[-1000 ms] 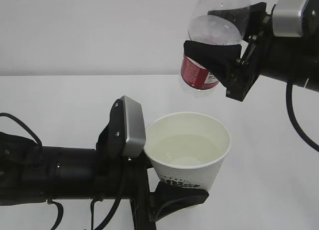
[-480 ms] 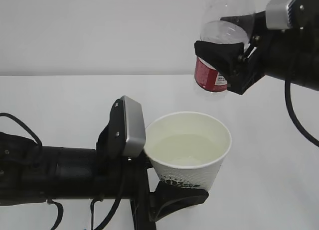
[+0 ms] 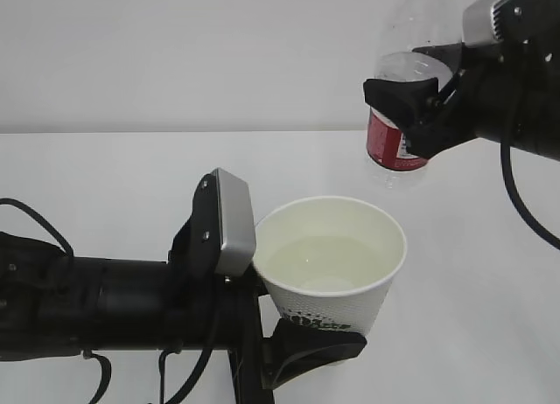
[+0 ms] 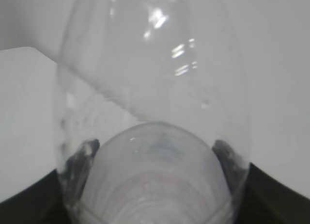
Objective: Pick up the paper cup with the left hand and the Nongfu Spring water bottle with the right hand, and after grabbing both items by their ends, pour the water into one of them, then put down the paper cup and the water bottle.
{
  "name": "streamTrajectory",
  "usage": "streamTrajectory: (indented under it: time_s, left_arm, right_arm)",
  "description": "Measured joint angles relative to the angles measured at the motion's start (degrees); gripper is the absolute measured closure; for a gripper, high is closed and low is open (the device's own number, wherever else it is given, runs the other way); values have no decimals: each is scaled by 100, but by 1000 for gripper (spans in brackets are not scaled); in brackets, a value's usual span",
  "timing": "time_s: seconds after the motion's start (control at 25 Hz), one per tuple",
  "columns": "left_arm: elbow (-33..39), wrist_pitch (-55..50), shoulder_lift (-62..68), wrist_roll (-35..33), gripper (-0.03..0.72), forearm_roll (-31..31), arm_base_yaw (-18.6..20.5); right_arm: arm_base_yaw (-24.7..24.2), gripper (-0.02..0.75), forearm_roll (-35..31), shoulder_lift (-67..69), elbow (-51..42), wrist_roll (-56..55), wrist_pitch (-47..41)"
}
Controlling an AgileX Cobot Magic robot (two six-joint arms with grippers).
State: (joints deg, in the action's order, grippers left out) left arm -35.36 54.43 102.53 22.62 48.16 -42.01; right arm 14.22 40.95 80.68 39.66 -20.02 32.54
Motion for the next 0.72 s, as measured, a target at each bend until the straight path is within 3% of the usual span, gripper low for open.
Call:
streamTrajectory:
  time_s: [0.44, 0.72]
  left_arm:
    - [0, 0, 0, 0, 213, 0, 0]
    - [0, 0, 0, 0, 213, -56, 0]
  right_arm:
    - [-11, 220, -653, 309, 0, 145, -73]
    - [-19, 220, -1429, 328, 0, 722, -275]
